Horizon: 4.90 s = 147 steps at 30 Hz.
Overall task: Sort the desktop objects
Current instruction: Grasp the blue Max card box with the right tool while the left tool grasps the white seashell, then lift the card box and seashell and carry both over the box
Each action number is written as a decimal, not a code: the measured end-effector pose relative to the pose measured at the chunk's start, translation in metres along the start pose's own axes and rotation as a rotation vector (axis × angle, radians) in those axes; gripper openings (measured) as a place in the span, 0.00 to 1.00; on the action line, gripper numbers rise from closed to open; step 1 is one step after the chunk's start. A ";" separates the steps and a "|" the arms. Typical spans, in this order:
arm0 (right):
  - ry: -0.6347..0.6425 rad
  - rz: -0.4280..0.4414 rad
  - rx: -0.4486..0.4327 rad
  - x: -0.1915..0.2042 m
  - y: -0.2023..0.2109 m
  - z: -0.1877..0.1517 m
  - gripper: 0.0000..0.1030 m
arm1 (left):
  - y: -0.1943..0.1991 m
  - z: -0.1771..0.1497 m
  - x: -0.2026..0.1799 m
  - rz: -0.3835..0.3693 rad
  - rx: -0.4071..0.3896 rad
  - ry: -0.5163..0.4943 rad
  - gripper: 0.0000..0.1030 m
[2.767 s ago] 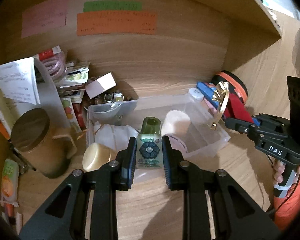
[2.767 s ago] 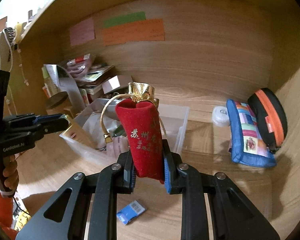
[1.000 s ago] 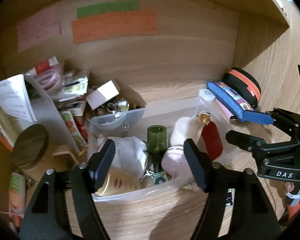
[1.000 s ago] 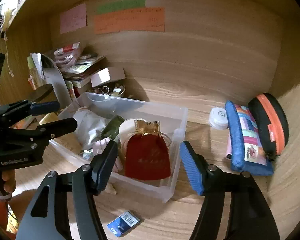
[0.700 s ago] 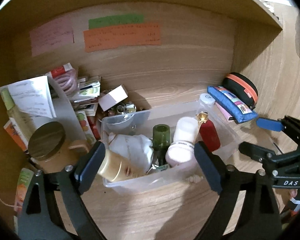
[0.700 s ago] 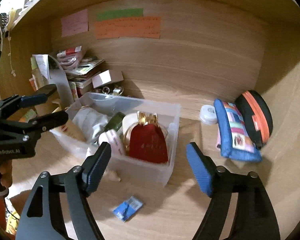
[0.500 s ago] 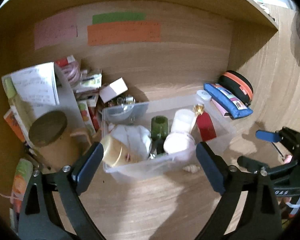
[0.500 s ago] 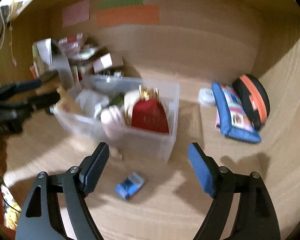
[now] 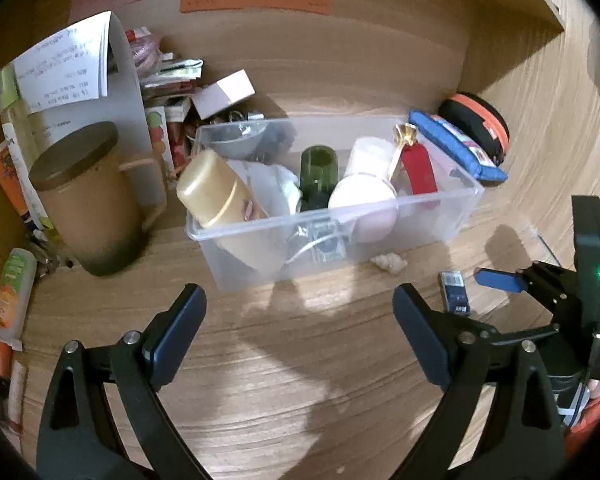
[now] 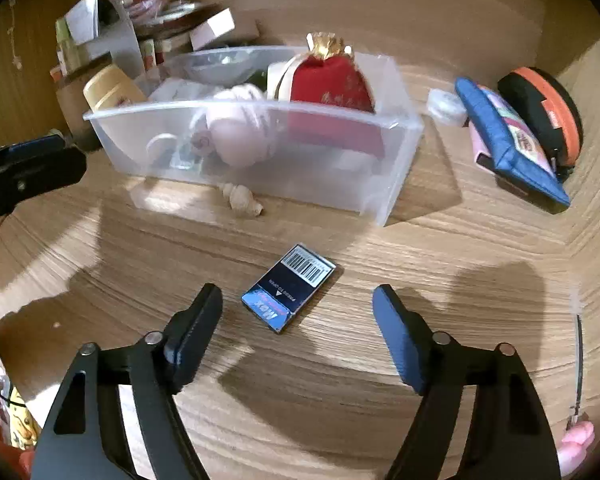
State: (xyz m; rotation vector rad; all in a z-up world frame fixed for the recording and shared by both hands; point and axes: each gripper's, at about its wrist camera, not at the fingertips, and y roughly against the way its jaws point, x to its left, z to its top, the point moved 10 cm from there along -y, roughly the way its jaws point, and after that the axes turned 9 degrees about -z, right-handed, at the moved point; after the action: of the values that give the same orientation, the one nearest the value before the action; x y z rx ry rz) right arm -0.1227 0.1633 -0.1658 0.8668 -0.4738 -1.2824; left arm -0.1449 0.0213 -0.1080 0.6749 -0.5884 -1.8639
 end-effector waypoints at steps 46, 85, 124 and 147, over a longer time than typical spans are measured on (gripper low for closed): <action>0.094 0.167 -0.072 -0.051 0.023 -0.018 0.25 | -0.117 0.003 -0.070 0.054 0.200 0.105 0.92; 0.036 0.139 -0.073 -0.055 0.024 -0.008 0.24 | -0.094 -0.013 -0.074 0.017 0.164 0.118 0.39; -0.013 0.096 -0.276 -0.021 0.082 0.090 0.24 | 0.037 0.066 -0.002 0.029 -0.148 0.030 0.39; 0.111 0.185 -0.200 0.045 0.001 0.152 0.24 | -0.043 0.093 0.026 0.050 -0.079 0.041 0.39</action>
State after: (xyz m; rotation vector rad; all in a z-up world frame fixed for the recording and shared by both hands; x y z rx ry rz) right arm -0.2224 0.0761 -0.0788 0.7044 -0.3236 -1.0853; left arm -0.2445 0.0212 -0.0740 0.6395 -0.4987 -1.8131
